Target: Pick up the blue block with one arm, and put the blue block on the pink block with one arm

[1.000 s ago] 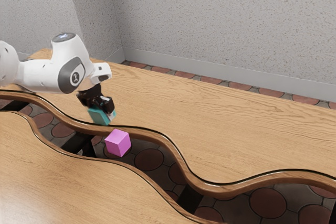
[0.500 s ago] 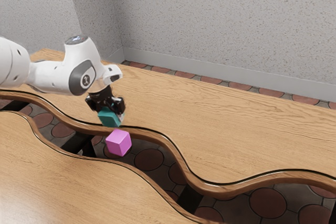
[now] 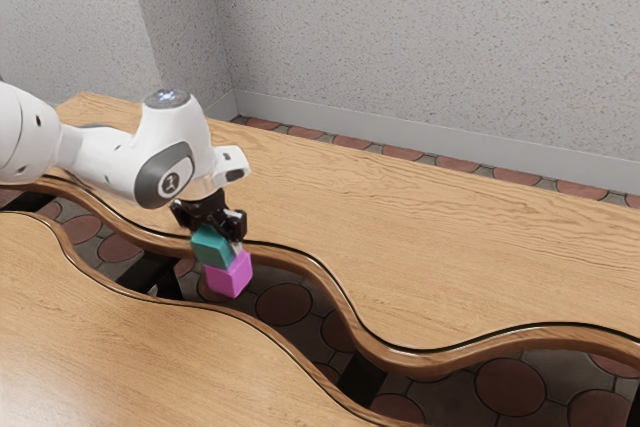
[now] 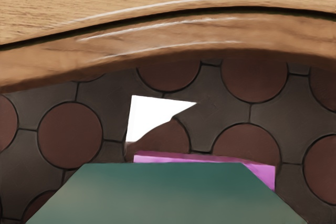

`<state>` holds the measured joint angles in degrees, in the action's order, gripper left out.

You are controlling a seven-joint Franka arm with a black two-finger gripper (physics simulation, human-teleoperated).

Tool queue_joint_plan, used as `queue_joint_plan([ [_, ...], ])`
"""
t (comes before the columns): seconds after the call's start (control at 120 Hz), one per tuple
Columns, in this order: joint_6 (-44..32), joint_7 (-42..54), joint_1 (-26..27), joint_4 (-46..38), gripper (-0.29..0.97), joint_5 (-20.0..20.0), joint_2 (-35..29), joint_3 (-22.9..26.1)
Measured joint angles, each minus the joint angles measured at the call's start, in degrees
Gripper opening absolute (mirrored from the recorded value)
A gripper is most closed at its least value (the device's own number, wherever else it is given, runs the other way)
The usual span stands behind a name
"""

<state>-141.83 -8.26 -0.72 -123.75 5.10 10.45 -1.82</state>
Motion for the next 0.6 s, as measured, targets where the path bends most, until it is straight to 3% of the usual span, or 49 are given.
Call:
queue_joint_plan([
  [0.25, -0.57, -1.01, 0.00, 0.08, 0.57, -0.40, -1.16, 0.19],
  [0.358, 2.30, -1.32, -0.02, 0.03, 0.62, 0.12, -10.79, 0.20],
  [0.458, 10.07, -1.52, -0.48, 2.60, 0.64, 0.63, -20.90, -0.06],
  [0.6, 20.60, -1.65, -1.33, 2.84, 0.66, 0.65, -27.73, 2.07],
])
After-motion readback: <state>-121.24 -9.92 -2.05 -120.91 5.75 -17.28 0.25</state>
